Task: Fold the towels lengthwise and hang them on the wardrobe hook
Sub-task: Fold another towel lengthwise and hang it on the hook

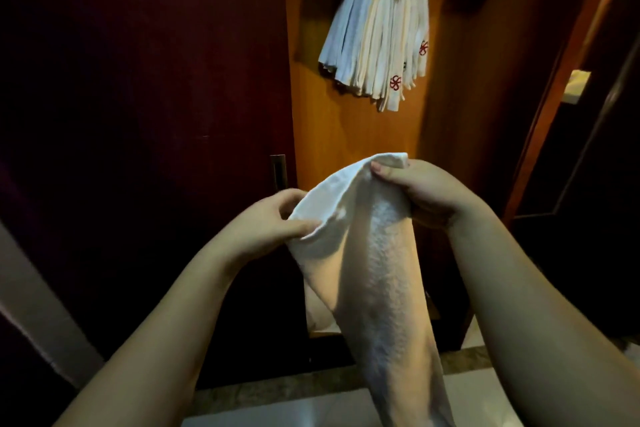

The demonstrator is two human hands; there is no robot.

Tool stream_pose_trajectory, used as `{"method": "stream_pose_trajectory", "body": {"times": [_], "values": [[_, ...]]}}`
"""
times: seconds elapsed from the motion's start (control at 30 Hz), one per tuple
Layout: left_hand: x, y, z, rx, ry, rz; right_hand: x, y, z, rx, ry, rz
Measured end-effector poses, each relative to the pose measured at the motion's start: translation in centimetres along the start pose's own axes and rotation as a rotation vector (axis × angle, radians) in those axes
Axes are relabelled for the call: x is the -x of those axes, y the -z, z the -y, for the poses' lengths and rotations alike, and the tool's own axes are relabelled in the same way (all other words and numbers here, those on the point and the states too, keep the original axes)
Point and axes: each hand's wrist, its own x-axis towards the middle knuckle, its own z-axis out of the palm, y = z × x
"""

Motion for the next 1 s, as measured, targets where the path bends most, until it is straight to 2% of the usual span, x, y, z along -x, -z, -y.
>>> {"method": "stream_pose_trajectory", "body": {"times": [0.1, 0.23, 0.3, 0.37, 0.47, 0.53, 0.6, 0.73, 0.83, 1.0], "values": [[0.7, 0.2, -0.5, -0.003, -0.040, -0.007, 0.0, 0.5, -0.2, -0.026, -0.002, -0.018], [0.9, -0.9, -1.3, -0.434, -0.133, -0.068, 0.6, 0.9, 0.2, -0.037, 0.010, -0.057], [0.7, -0.9, -1.1, -0.453, -0.196, -0.160, 0.9, 1.5, 0.4, -0.044, 0.010, -0.072], [0.4, -0.7, -0.3, -0.274, -0.171, -0.269, 1.3, 2.2, 0.5, -0.052, -0.002, -0.039], [0.2, -0.2, -0.4, 0.229, -0.127, -0.372, 2.0, 2.9, 0.2, -0.056, -0.022, 0.034], [0.2, -0.2, -0.7, 0.559, -0.134, -0.346, 2.2, 2.5, 0.0, -0.073, 0.011, 0.061], [0.5, -0.3, -0.8, 0.766, -0.124, -0.260, 2.2, 1.5, -0.1, -0.113, 0.047, 0.061], [1.3, -0.3, -0.4, 0.810, 0.013, -0.010, 1.9, 0.4, -0.5, -0.214, 0.060, 0.013], [1.2, -0.2, -0.1, 0.779, 0.123, -0.081, 1.7, -0.1, -1.3, -0.181, 0.023, -0.030], [1.1, -1.1, -0.1, 0.786, 0.186, -0.284, 1.6, -1.7, -2.6, -0.169, -0.074, -0.172]]}}
